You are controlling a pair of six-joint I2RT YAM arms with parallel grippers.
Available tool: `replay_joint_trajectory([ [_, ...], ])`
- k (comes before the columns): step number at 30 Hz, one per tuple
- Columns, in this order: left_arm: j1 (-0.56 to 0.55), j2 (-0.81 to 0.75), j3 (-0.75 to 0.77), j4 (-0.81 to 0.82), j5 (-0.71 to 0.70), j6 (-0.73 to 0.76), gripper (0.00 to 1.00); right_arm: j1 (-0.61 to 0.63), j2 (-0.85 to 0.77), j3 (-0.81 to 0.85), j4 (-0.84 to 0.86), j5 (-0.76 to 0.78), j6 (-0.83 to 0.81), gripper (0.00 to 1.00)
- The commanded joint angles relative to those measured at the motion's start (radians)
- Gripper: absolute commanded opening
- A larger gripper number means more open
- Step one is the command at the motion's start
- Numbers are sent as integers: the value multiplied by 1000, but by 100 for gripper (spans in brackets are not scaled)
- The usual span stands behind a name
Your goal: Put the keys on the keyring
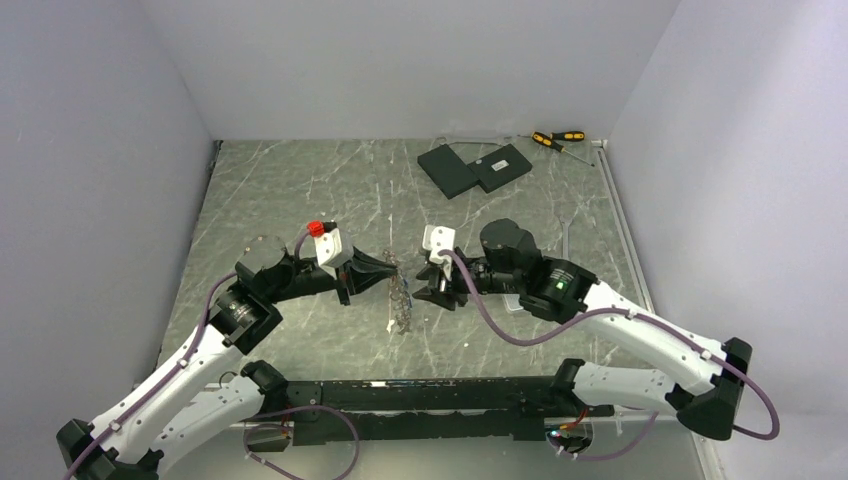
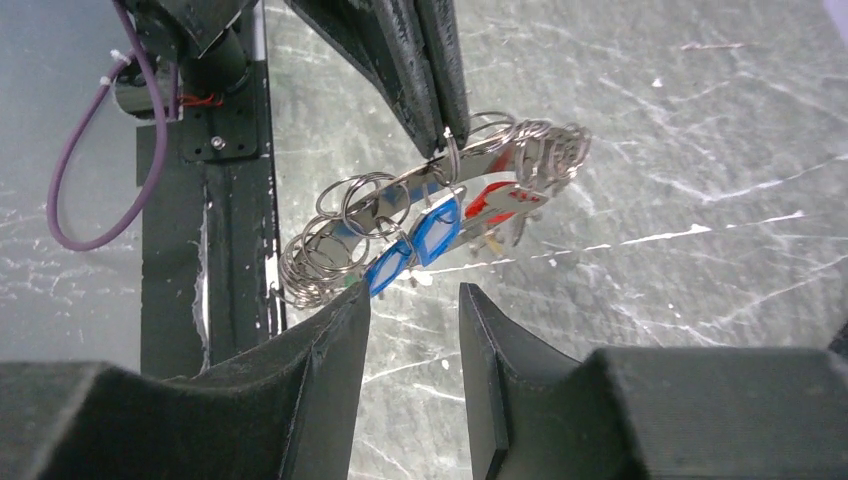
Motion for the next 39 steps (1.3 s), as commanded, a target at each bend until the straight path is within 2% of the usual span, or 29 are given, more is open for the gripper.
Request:
replay_joint_trajectory([
  [1, 5, 2, 24, 85, 43, -14, 0, -4, -65, 5, 50, 34, -20, 42],
  [10, 5, 3, 21, 104, 79, -22, 0, -26, -56, 36, 96, -62, -29, 46],
  [25, 7, -13, 16, 104, 78, -18, 0, -38, 24, 82, 156, -127, -35, 41],
  [39, 6, -11, 17, 96, 67, -12, 0, -44, 57, 98, 161, -178, -35, 25],
])
